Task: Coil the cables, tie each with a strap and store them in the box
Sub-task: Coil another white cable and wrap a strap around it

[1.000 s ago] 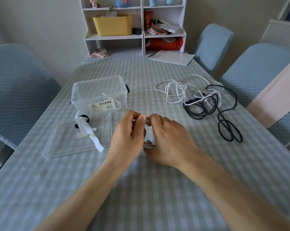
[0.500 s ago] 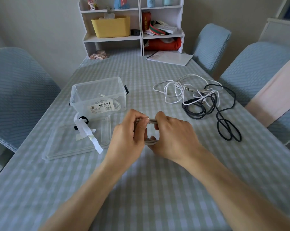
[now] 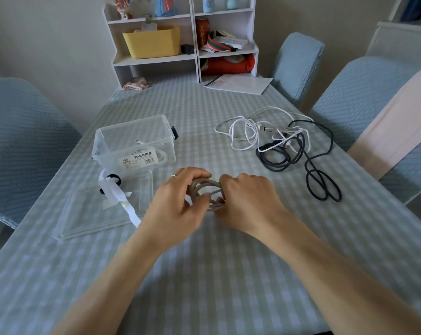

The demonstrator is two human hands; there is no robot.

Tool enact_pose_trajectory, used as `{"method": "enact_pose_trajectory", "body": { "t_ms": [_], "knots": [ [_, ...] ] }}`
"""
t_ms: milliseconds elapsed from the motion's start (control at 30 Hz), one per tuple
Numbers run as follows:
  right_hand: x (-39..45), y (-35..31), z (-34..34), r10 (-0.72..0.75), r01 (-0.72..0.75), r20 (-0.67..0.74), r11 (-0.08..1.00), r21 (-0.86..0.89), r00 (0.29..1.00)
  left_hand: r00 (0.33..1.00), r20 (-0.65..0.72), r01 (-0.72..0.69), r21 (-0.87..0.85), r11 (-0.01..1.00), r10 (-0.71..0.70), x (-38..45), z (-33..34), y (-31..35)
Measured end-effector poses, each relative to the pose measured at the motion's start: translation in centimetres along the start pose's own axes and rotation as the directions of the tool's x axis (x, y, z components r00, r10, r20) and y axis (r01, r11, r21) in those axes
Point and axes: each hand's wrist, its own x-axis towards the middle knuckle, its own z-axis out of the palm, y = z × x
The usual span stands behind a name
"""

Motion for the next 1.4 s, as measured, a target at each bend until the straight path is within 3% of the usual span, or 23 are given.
{"method": "enact_pose_trajectory", "body": {
  "t_ms": [67,100,200,267,300,433,500,567,633,700,767,833,900,1000,1167,1400],
  "knots": [
    [0.1,0.0,-0.3,0.019,-0.02,0.026,0.999,0.03,0.999,0.992,0.095,-0.091,0.116,0.989,0.08,-0.1,-0.3,0.1],
    [0.1,-0.1,-0.4,0.027,-0.028,0.031,0.998,0.048,0.999,0.986,0.122,-0.144,0.256,0.956,0.116,-0.1,-0.2,0.3],
    [0.0,-0.5,-0.5,0.004,-0.004,0.001,0.997,0.076,1.0,0.974,0.136,-0.222,0.75,0.623,0.183,0.2,1.3,1.6],
    [-0.2,-0.8,-0.5,-0.032,0.032,0.004,0.996,0.078,0.999,0.982,0.133,-0.179,0.882,0.436,0.133,0.3,2.3,2.0],
    [-0.3,-0.9,-0.5,-0.043,0.042,0.01,0.996,0.081,0.999,0.985,0.129,-0.166,0.901,0.402,0.117,0.4,2.4,1.9],
    [-0.3,-0.5,0.2,-0.09,0.099,-0.086,0.988,0.119,0.992,0.979,0.174,-0.205,0.872,0.445,0.11,1.0,1.6,2.3],
    [-0.3,-0.2,0.1,-0.091,0.098,-0.057,0.987,0.127,0.994,0.973,0.223,-0.226,0.836,0.501,0.067,1.1,1.2,2.7],
    [-0.3,0.1,-0.4,-0.088,0.085,0.029,0.991,0.104,0.996,0.972,0.235,-0.167,0.714,0.68,-0.008,1.1,0.0,2.3],
    [-0.2,0.6,-0.9,-0.086,0.08,0.057,0.993,0.092,0.995,0.952,0.302,-0.096,0.438,0.894,-0.046,1.0,-1.5,2.1],
    [-0.2,0.7,-0.9,-0.086,0.081,0.039,0.992,0.098,0.996,0.974,0.225,-0.063,0.228,0.972,0.01,0.7,-2.6,1.9],
    [-0.2,0.4,-0.7,-0.094,0.09,0.043,0.991,0.096,0.995,0.991,0.121,-0.085,0.24,0.967,0.057,0.6,-2.9,1.7],
    [-0.2,0.2,-0.4,-0.102,0.097,0.058,0.991,0.089,0.993,0.99,0.062,-0.138,0.4,0.906,0.124,0.3,-2.7,1.7],
    [-0.2,0.1,-0.2,-0.108,0.102,0.064,0.991,0.089,0.992,0.976,0.045,-0.202,0.562,0.802,0.214,0.1,-2.4,1.8],
    [-0.3,0.1,-0.1,-0.113,0.106,0.071,0.99,0.094,0.991,0.955,0.083,-0.27,0.631,0.727,0.283,0.0,-2.2,1.6],
    [-0.3,0.0,-0.4,-0.144,0.137,0.085,0.987,0.085,0.986,0.996,0.01,-0.091,0.359,0.929,0.094,0.1,-2.9,1.5],
    [-0.4,-0.2,-0.2,-0.182,0.172,0.089,0.979,0.108,0.979,0.999,0.008,-0.039,0.334,0.942,0.038,0.2,-3.2,0.8]
  ]
}}
